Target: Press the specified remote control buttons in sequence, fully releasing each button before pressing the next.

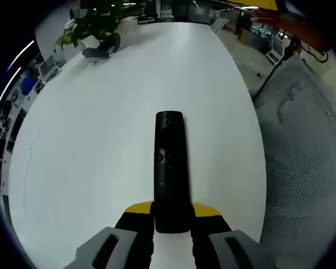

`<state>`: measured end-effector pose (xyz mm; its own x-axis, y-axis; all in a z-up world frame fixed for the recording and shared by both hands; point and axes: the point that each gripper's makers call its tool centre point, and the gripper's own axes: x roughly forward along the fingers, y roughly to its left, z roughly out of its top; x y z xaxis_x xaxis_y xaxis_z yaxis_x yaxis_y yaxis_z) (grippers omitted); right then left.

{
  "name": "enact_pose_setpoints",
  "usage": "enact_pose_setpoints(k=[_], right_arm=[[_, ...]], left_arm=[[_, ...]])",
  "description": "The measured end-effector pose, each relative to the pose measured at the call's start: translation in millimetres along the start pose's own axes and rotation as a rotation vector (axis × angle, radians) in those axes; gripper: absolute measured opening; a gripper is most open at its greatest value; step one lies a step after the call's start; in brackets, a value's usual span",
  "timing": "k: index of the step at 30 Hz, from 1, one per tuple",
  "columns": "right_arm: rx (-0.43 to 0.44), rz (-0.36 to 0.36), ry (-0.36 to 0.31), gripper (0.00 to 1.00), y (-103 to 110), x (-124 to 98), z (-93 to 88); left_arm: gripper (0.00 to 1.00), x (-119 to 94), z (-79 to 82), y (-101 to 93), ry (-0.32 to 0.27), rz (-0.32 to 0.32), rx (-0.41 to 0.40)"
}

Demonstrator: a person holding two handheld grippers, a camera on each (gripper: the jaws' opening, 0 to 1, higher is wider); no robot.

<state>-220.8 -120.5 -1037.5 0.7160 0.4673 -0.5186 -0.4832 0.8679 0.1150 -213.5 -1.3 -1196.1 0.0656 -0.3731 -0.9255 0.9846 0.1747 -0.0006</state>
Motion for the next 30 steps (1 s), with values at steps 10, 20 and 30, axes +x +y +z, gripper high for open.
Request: enact_pose_setpoints(k=[10,20,30], right_arm=[[-0.004,0.048,0.095,0.00,4.1,13.1,-12.3],[0.001,0.087,0.200,0.00,1.5,41.1,-38.1],[0.034,0.125,0.367,0.00,1.6,73.0,-81.0]], left_arm=[[0.24,0.1,1.3,-13.8,-0.018,-0.010,0.011],[0.24,2.0,3.8,-25.0,-0.006,-0.011,0.019],[0.24,2.6,4.2,-35.6,-0.011,-0.026,0.045]])
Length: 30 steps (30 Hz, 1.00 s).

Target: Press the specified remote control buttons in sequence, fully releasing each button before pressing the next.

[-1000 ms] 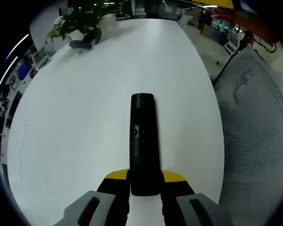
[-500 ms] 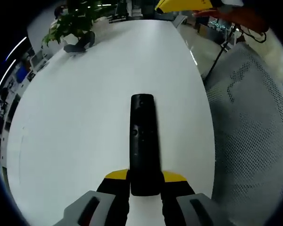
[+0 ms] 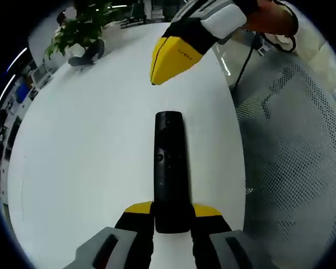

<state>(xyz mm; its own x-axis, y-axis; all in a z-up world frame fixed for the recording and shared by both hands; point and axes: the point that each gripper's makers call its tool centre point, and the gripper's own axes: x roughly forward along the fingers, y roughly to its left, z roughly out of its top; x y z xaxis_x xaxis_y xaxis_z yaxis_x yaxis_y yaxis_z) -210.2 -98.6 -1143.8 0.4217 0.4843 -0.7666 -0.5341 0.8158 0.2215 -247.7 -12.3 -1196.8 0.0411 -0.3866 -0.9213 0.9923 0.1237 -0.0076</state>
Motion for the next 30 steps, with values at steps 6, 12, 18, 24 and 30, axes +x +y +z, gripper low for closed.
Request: enact_pose_setpoints(k=[6,12,18,24,30], right_arm=[[0.017,0.018,0.087,0.00,2.4,3.6,-8.6],[-0.005,0.056,0.170,0.00,7.6,3.4,-23.5],[0.037,0.059,0.254,0.00,1.2,11.6,-38.8],[0.028,0.048,0.301,0.00,-0.8,13.7,-46.1],[0.043,0.054,0.304,0.00,-4.1,13.5,-49.6]], left_arm=[[0.24,-0.1,0.0,-3.9,-0.026,-0.002,-0.006],[0.24,0.2,0.8,-9.1,-0.027,-0.007,0.004],[0.24,0.0,1.2,-9.5,-0.044,-0.015,0.004],[0.24,0.2,1.7,-9.7,-0.035,-0.020,0.012],[0.24,0.7,2.1,-9.3,-0.005,-0.028,0.022]])
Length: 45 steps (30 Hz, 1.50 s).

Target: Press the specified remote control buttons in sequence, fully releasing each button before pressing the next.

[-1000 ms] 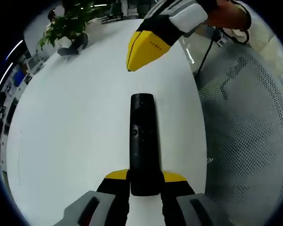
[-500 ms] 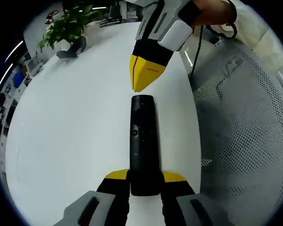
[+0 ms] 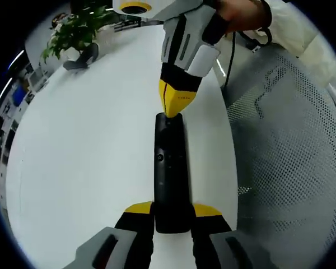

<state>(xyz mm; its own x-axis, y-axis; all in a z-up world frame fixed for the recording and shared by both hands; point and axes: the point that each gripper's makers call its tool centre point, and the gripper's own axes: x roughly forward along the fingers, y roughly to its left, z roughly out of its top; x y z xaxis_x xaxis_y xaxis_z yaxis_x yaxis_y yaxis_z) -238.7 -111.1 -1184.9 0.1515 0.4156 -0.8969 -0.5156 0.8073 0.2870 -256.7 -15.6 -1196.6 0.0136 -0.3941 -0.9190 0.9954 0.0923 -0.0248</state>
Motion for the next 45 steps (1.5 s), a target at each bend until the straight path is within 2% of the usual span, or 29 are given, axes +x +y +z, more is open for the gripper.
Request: enact_pose_setpoints(k=[4,9,12,18,27,32,45], right_arm=[[0.014,0.009,-0.004,0.00,0.9,0.3,-0.1],[-0.022,-0.027,-0.016,0.00,2.5,1.0,-0.5],[-0.012,-0.053,-0.024,0.00,1.5,1.2,-0.1],[-0.014,-0.100,0.012,0.00,1.3,3.3,1.7],[0.032,-0.088,-0.002,0.00,1.0,2.4,1.0],[0.014,-0.097,0.002,0.00,1.6,2.5,0.9],[0.041,-0.078,0.010,0.00,2.9,1.6,-2.3]], left_arm=[[0.24,-0.1,-0.4,0.4,0.005,-0.004,-0.009],[0.24,-0.1,-0.5,0.3,-0.010,0.002,-0.019],[0.24,-0.2,-0.3,0.2,-0.017,0.004,-0.028],[0.24,-0.1,-0.4,0.5,-0.005,-0.008,-0.022],[0.24,-0.3,-0.9,0.3,-0.001,-0.012,-0.018],[0.24,-0.5,-0.9,0.3,-0.010,-0.013,-0.022],[0.24,-0.5,-0.7,0.7,0.003,-0.024,-0.009]])
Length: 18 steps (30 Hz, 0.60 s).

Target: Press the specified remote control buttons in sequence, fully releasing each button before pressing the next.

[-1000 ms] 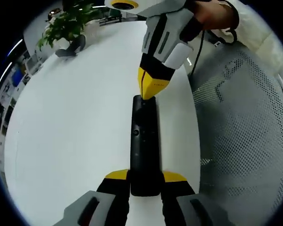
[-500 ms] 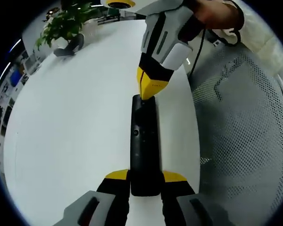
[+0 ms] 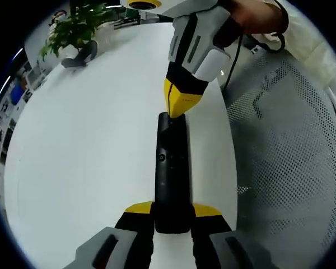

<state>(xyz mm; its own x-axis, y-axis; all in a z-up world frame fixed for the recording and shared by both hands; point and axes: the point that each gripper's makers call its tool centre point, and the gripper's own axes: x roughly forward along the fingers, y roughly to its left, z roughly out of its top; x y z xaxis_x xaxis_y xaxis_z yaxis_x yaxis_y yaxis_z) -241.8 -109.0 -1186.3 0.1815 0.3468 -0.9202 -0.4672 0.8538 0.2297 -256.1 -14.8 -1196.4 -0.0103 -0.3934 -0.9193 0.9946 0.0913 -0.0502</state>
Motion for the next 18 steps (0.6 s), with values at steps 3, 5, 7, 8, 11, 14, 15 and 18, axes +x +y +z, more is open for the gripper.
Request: enact_pose_setpoints(k=[3,5,7,8,11,14,15,18], right_arm=[[-0.040,-0.027,0.000,0.00,1.5,0.1,-0.5],[-0.066,-0.043,-0.004,0.00,2.2,0.3,-1.0],[-0.075,-0.050,-0.006,0.00,1.4,0.6,-0.6],[-0.079,-0.053,-0.006,0.00,1.1,0.6,-0.4],[-0.082,-0.054,-0.006,0.00,0.6,0.9,-0.3],[-0.083,-0.055,-0.011,0.00,0.6,0.6,-0.2],[-0.080,-0.055,-0.012,0.00,0.6,0.6,-0.2],[-0.062,-0.046,-0.021,0.00,-0.1,0.7,0.0]], left_arm=[[0.24,0.0,-0.2,0.0,-0.003,-0.001,-0.004],[0.24,-0.1,-0.1,-0.3,-0.007,0.000,-0.009],[0.24,-0.1,0.0,-0.4,-0.011,0.001,-0.012],[0.24,-0.1,0.0,-0.4,-0.012,0.001,-0.013],[0.24,-0.3,0.1,-0.3,-0.012,-0.002,-0.017],[0.24,-0.1,0.0,-0.1,-0.009,-0.004,-0.019],[0.24,0.0,0.0,-0.2,-0.008,-0.003,-0.017],[0.24,-0.1,0.0,-0.1,-0.009,-0.003,-0.019]])
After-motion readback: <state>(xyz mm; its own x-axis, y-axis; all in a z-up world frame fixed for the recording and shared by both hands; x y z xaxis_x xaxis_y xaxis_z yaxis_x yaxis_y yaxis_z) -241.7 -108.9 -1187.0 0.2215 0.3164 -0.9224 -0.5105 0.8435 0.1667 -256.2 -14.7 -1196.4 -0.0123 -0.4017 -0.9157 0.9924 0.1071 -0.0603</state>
